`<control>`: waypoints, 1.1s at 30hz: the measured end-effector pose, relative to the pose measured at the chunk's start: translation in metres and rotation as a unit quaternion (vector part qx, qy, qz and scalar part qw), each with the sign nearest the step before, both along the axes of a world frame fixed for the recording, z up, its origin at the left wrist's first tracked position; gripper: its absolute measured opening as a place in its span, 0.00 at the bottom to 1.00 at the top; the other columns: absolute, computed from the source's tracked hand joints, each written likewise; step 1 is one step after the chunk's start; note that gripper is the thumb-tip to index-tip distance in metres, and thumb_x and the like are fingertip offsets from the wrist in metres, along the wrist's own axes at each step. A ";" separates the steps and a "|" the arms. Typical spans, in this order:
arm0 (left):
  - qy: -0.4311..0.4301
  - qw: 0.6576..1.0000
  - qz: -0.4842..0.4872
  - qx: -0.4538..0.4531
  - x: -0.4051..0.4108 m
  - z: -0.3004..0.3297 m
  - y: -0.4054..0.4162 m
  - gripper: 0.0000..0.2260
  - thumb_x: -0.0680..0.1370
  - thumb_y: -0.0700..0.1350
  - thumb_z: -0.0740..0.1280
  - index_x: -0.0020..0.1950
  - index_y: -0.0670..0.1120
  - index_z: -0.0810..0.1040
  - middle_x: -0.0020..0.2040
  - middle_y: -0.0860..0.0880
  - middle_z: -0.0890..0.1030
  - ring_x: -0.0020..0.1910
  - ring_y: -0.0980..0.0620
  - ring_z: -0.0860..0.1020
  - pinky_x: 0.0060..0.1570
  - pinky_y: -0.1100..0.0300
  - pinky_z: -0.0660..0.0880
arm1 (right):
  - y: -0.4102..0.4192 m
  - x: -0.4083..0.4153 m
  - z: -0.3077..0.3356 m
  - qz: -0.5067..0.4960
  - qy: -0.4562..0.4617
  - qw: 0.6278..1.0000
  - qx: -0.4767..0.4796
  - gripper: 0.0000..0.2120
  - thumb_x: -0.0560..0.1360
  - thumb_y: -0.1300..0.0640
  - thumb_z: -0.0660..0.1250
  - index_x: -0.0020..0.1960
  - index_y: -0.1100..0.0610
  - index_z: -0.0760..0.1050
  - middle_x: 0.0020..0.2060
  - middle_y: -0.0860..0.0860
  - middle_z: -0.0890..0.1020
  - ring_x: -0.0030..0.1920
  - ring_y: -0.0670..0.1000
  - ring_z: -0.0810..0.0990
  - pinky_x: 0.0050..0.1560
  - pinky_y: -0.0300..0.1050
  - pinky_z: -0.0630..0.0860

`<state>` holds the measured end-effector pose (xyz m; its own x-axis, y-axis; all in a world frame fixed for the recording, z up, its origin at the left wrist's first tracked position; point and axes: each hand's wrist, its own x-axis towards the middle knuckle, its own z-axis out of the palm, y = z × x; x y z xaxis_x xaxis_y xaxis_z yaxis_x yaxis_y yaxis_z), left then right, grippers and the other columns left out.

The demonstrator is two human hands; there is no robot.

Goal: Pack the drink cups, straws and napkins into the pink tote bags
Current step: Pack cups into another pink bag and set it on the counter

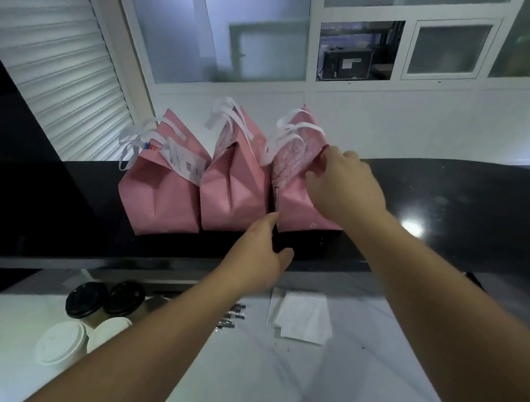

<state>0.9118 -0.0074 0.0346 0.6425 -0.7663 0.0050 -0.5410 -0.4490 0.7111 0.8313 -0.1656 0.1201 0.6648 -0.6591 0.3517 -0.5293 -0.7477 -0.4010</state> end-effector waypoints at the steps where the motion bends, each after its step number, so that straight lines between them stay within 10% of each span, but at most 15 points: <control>1: -0.007 1.000 0.000 0.010 -0.004 -0.002 0.004 0.36 0.80 0.53 0.70 0.84 0.53 0.57 0.80 0.52 0.66 0.76 0.52 0.69 0.73 0.51 0.70 | 0.009 -0.011 -0.012 0.008 0.001 1.000 0.007 0.17 0.79 0.47 0.61 0.62 0.56 0.72 0.54 0.56 0.76 0.52 0.60 0.77 0.50 0.58 0.78; 15: -0.119 0.966 -0.192 0.123 -0.073 -0.058 0.043 0.32 0.80 0.56 0.66 0.82 0.52 0.61 0.80 0.51 0.65 0.76 0.44 0.67 0.71 0.47 0.69 | 0.120 -0.164 -0.144 -0.167 0.160 0.968 0.094 0.25 0.80 0.40 0.59 0.74 0.48 0.66 0.65 0.50 0.78 0.62 0.57 0.75 0.56 0.54 0.75; 33: -0.307 0.793 -0.523 0.062 -0.317 -0.087 0.091 0.31 0.80 0.63 0.61 0.80 0.52 0.62 0.78 0.48 0.67 0.73 0.43 0.68 0.64 0.45 0.72 | 0.320 -0.422 -0.162 -0.476 0.185 0.841 0.181 0.32 0.78 0.36 0.59 0.79 0.43 0.57 0.75 0.46 0.68 0.74 0.56 0.65 0.71 0.65 0.65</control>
<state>0.5950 0.0839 -0.0528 -0.4392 -0.8972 -0.0468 -0.8905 0.4278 0.1548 0.4089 0.1542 -0.0417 -0.2043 -0.9736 -0.1015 -0.9571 0.2205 -0.1878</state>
